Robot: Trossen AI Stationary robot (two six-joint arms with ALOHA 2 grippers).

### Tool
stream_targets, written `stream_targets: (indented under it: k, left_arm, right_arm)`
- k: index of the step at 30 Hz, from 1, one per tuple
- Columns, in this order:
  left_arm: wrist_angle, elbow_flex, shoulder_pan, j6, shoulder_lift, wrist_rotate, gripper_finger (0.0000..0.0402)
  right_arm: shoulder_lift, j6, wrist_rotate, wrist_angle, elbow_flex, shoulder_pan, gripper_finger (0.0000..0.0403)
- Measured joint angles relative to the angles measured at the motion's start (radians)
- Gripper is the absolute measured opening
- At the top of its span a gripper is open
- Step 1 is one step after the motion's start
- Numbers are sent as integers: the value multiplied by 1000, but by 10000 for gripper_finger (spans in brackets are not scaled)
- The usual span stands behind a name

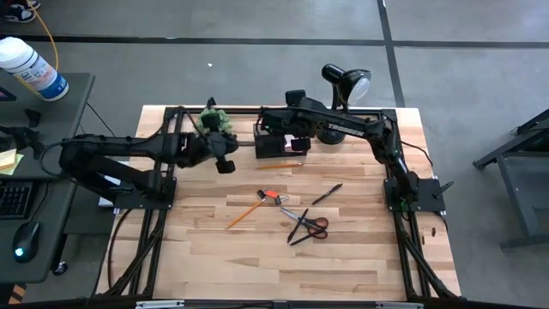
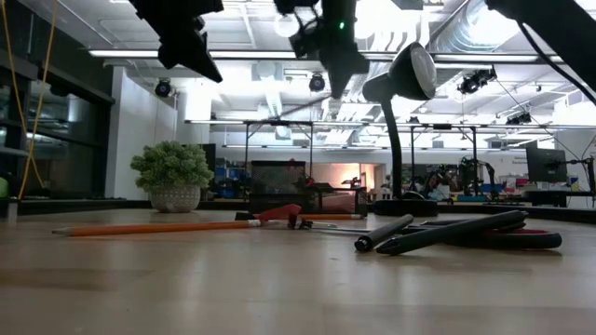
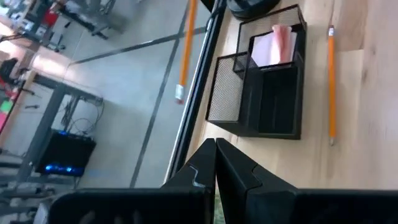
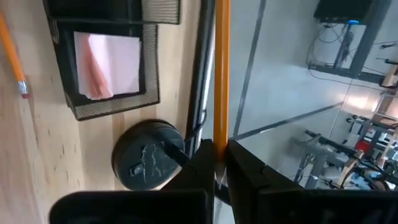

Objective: Pick and place office supplies into organizer
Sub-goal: Put the bottom right yellow pencil into the black desk organizer

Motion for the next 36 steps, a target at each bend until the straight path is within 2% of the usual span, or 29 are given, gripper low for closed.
stream_targets:
  k: [3,8,11,14,17,24,27,30,33,36]
  left_arm:
    - [28,0,72,57,-28,119,1]
    - [183,0,178,100,-71,363,1]
    - [297,0,211,110,-76,444,1]
    - [414,0,240,108,-76,493,5]
    - [509,0,264,66,-76,527,27]
    - [626,0,323,-81,-74,583,115]
    - [673,0,334,-177,-74,583,150]
    - [743,0,331,-210,-74,596,176]
    - [818,0,331,-210,-74,635,191]
    - [857,0,331,-214,-74,647,197]
  right_arm:
    - [-38,31,0,0,1,6,12]
    - [-95,30,-8,0,1,14,12]
    - [-110,49,-7,0,1,15,12]
    - [-117,75,2,0,1,15,12]
    - [-132,113,19,0,1,11,12]
    - [-167,248,19,102,0,-5,12]
    - [-183,263,-38,216,0,-10,12]
    - [-186,263,-105,324,0,-8,12]
    - [-186,267,-155,381,0,-7,12]
    - [-184,274,-154,404,0,-8,12]
